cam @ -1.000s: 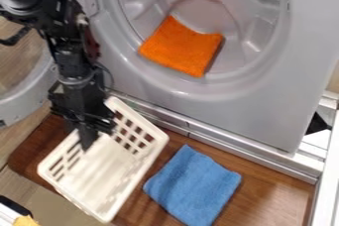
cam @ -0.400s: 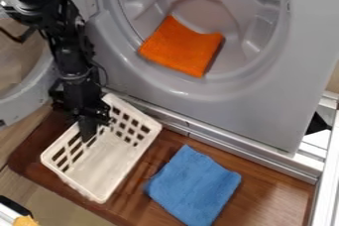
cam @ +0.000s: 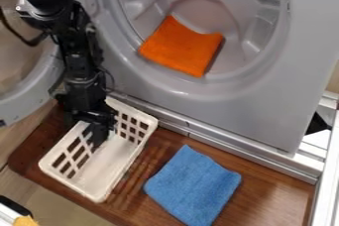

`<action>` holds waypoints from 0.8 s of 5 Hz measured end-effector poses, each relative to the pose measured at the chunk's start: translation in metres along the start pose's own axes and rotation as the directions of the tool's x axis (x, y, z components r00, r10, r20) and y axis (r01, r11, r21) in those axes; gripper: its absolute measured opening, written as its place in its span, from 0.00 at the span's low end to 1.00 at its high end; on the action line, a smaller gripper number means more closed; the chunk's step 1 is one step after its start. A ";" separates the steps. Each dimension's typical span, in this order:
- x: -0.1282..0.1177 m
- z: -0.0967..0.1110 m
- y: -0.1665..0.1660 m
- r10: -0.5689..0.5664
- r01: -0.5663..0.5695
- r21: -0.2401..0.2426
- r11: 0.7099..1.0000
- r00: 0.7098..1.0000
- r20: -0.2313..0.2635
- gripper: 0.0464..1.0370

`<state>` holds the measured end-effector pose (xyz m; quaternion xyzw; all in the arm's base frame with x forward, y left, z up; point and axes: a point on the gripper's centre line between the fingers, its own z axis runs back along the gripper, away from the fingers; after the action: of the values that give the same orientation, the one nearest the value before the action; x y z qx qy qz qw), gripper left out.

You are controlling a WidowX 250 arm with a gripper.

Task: Move the basket in the left of table

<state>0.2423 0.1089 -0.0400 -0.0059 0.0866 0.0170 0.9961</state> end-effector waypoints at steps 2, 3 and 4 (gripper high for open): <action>-0.002 0.009 -0.007 -0.028 0.029 0.038 0.999 0.999 -0.028 0.97; -0.004 0.024 -0.012 -0.054 0.056 0.079 0.995 0.998 -0.035 0.97; -0.010 0.043 -0.016 -0.089 0.093 0.122 0.988 0.995 -0.040 0.96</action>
<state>0.2402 0.0927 0.0039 0.0514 0.1042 -0.0340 0.9926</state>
